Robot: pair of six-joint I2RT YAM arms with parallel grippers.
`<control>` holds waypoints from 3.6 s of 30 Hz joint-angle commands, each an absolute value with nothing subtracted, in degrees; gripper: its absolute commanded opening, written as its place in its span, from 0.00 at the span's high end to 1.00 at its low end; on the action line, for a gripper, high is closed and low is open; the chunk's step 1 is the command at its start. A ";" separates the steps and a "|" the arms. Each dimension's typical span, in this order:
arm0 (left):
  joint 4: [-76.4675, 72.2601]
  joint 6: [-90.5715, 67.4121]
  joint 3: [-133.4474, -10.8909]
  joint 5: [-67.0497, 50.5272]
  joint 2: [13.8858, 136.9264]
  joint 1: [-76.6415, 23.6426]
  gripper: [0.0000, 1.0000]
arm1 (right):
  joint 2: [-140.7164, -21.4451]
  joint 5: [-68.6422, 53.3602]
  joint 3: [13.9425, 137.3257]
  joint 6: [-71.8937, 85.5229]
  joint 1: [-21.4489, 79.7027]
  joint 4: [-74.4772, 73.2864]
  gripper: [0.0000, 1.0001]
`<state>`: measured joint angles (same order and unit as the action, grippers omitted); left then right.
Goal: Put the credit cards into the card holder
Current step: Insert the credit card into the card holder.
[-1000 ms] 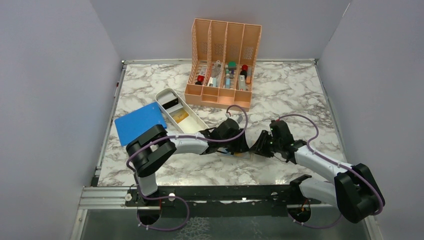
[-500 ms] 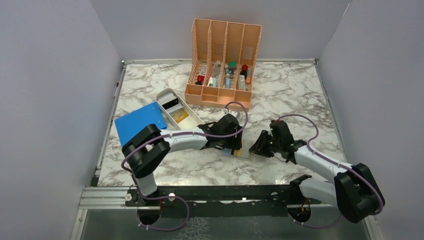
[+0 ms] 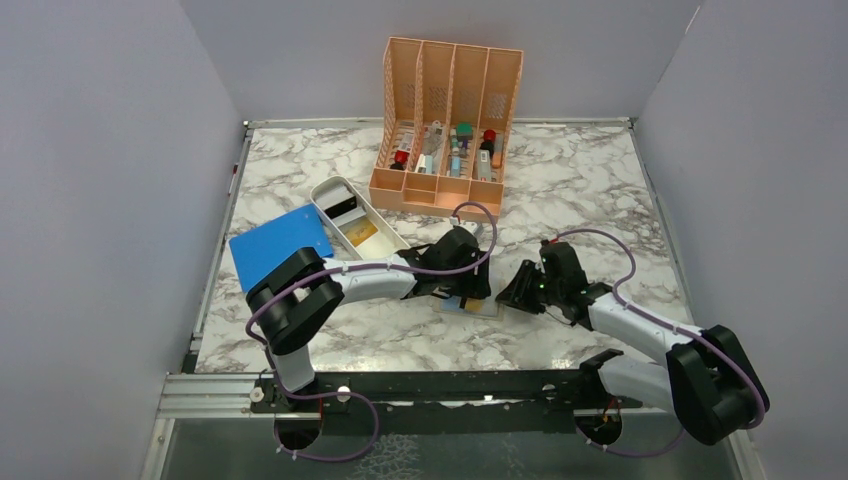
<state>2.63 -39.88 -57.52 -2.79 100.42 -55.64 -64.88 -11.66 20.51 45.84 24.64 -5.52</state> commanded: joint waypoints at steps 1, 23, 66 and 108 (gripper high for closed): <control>0.00 -41.57 -56.86 -4.81 100.58 -55.93 0.34 | -65.82 -10.49 17.84 45.24 24.70 -8.05 0.62; 5.63 -39.01 -57.00 1.46 99.40 -56.09 0.30 | -65.32 -11.11 17.52 45.36 24.70 -7.50 0.62; 6.30 -40.08 -59.17 1.81 97.82 -58.18 0.26 | -66.48 -11.78 18.46 45.34 24.70 -7.34 0.63; 4.09 -41.22 -63.08 -2.15 104.85 -58.53 0.25 | -66.88 -12.30 19.05 44.32 24.69 -7.24 0.63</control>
